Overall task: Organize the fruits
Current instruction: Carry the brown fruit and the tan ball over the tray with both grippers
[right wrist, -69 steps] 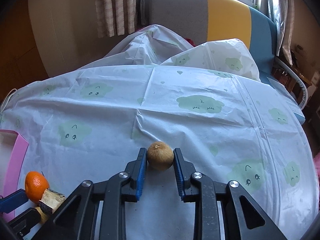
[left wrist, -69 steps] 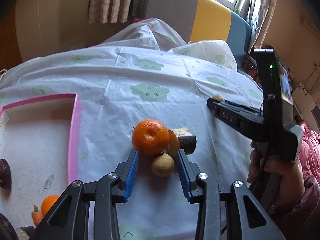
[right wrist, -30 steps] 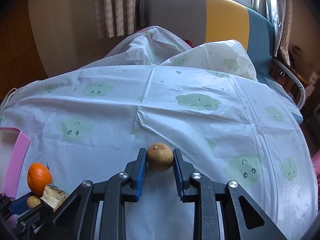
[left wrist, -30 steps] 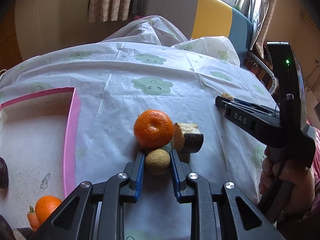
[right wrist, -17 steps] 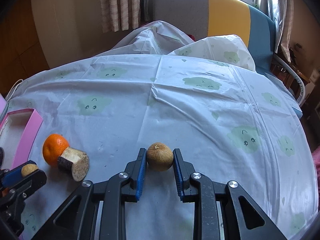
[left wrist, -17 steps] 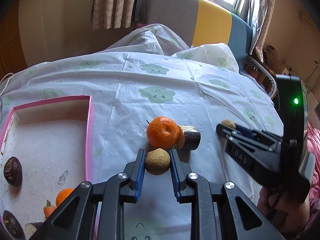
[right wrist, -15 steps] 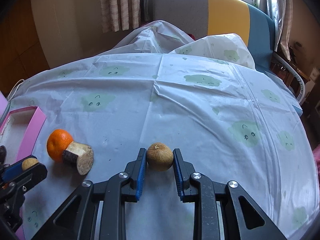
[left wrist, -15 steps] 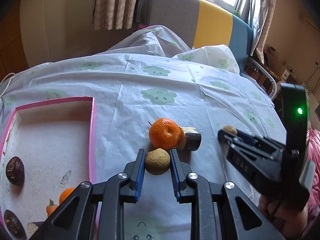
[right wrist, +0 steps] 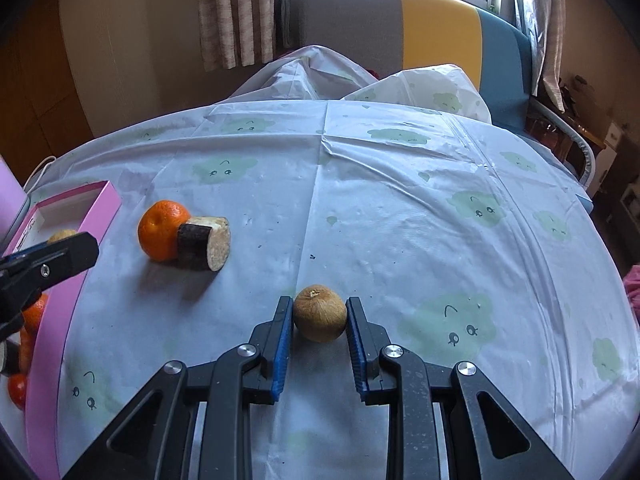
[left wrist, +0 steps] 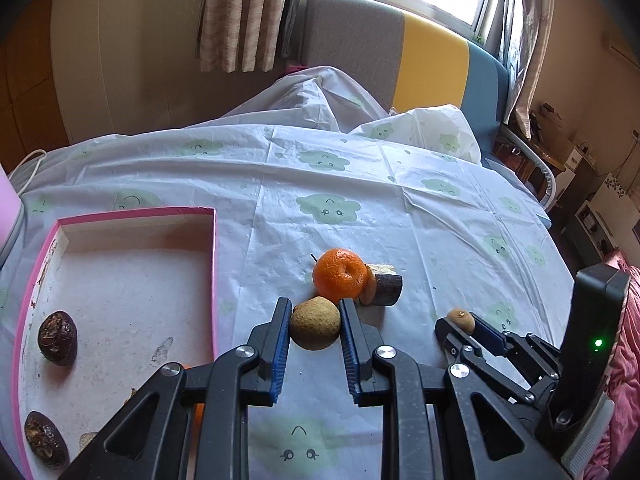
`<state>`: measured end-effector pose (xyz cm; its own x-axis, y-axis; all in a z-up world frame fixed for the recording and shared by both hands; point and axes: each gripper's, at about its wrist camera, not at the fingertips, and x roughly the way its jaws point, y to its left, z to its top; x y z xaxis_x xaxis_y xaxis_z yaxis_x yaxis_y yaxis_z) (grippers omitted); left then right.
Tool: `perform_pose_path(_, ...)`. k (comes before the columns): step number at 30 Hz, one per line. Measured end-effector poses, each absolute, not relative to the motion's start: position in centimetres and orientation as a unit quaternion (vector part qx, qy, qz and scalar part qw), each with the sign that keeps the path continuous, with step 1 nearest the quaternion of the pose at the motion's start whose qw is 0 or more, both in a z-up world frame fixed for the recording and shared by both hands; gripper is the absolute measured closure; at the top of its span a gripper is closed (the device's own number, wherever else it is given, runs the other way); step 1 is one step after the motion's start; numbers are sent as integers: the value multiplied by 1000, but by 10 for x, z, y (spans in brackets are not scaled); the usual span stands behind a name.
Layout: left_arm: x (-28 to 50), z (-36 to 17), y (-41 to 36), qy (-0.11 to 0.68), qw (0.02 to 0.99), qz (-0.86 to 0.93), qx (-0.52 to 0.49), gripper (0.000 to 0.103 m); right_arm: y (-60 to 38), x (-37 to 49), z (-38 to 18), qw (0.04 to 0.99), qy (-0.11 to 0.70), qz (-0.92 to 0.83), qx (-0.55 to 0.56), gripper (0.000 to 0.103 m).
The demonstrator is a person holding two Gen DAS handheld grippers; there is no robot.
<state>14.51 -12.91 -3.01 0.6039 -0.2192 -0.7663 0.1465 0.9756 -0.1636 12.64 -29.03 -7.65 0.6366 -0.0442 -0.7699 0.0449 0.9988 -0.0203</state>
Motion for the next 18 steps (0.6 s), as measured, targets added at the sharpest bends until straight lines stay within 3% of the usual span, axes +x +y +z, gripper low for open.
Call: perform_pose_path(18,114,-9,-106,408,909,-85,-34,79,-270,108,-66,908,419,-8,1,77)
